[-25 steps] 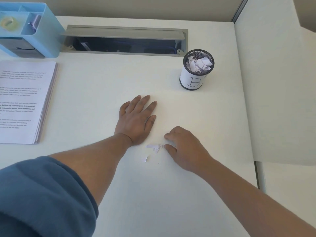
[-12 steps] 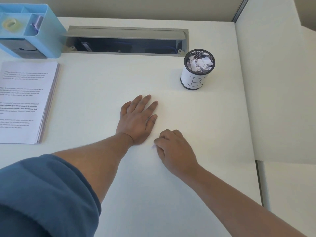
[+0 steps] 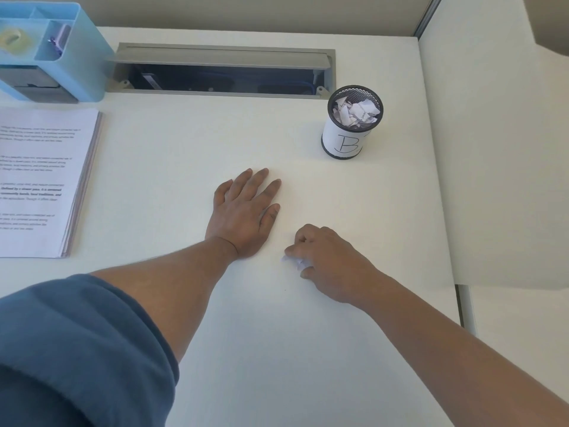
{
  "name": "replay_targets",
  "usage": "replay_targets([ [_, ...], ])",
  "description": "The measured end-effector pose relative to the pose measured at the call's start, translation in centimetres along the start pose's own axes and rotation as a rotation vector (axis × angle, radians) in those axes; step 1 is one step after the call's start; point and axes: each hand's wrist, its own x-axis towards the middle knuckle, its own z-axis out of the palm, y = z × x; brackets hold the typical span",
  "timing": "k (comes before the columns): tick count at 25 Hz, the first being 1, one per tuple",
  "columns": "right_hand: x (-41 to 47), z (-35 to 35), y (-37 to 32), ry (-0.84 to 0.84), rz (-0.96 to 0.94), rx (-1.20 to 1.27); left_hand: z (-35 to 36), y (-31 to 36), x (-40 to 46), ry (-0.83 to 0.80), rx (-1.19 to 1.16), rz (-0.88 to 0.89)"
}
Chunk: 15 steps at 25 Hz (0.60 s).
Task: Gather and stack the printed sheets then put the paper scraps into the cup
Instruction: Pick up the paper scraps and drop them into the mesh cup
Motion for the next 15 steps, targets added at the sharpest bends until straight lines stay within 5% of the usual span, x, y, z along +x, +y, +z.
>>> replay_targets([
  [15,0.7,-0.4,-1.0,0.105,0.043,-0.075,0.0,-0.1,0.0,0.009,-0.011,0.004],
])
